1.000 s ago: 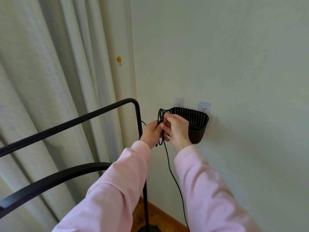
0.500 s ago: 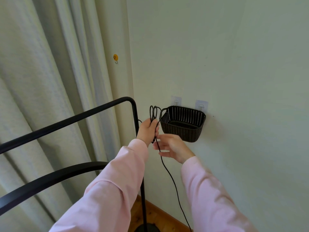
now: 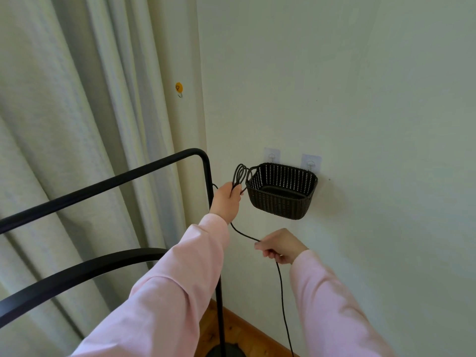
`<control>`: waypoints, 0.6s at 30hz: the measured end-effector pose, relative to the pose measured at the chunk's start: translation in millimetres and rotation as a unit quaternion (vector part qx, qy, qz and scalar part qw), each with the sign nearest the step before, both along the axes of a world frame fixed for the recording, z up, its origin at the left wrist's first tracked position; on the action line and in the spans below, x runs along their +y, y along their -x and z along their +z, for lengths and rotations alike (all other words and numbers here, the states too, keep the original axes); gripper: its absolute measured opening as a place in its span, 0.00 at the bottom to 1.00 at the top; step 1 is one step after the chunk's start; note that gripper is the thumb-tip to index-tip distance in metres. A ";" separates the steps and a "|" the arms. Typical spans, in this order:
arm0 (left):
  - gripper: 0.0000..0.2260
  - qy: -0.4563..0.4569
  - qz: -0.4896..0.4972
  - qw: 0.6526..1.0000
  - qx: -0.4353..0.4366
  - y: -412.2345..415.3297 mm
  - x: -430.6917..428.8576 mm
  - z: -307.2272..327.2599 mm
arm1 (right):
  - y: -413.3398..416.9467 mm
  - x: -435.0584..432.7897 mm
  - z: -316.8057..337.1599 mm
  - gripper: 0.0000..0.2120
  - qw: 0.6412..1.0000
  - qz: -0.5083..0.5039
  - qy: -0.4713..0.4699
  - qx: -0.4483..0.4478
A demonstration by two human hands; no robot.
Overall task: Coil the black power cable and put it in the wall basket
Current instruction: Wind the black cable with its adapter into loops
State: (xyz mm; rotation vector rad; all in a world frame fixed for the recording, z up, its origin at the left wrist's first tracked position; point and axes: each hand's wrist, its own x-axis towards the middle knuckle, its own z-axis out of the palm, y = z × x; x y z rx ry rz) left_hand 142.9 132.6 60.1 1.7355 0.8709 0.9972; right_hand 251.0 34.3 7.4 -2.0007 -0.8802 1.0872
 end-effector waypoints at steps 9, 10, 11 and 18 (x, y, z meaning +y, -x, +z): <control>0.16 -0.057 -0.044 0.993 0.098 2.2 -3.7 -1.2 | 0.1 -0.6 37.0 0.06 0.974 0.003 -0.222 0.040; 0.16 -0.053 -0.050 0.992 0.099 2.2 -4.8 -1.7 | 0.5 -0.4 40.9 0.08 0.970 0.003 -0.239 0.044; 0.16 -0.049 -0.055 0.992 0.097 2.4 -5.6 -2.6 | 0.9 0.3 44.2 0.11 0.966 0.003 -0.255 0.048; 0.14 -0.050 -0.098 0.991 0.078 4.0 -10.0 -1.1 | 3.1 7.0 59.9 0.11 0.938 -0.074 -0.332 0.060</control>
